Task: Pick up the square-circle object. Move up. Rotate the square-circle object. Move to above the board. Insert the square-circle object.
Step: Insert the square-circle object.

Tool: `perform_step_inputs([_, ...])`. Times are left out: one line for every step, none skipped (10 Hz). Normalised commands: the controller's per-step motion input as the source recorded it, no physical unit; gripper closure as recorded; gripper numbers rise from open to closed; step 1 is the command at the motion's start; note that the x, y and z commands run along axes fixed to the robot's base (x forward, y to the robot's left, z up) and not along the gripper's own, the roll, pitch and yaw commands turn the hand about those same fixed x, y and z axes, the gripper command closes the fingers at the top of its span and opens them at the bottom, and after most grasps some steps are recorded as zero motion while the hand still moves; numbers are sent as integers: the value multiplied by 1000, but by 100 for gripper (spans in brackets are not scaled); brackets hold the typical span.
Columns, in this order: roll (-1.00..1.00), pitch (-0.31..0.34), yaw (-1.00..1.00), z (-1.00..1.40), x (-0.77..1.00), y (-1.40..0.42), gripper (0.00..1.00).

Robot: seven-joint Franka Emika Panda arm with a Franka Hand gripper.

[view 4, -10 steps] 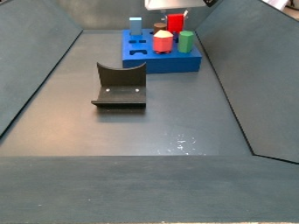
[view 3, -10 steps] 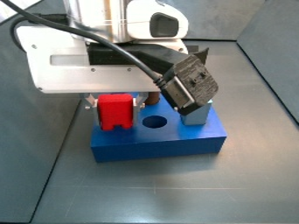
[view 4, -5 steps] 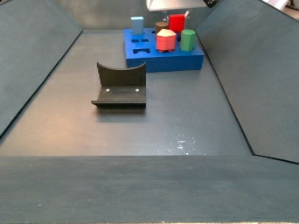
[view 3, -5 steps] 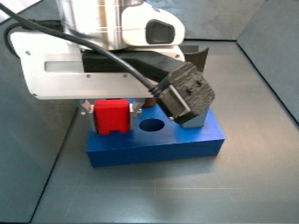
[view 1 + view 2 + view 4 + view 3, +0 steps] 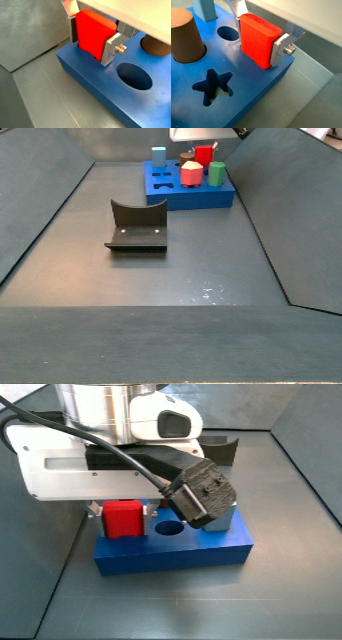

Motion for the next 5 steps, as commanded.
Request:
perform_step_inputs([-7,-177,0,-909,-74,-46,100])
perform_step_inputs([-19,-120,0,-594,0,-91,100])
perform_step_inputs([-9,0,0,0,0,0,100])
perform_step_inputs([0,-4,0,0,0,-3,100])
perform_step_inputs([89,-17,109,-6,0,-194,100])
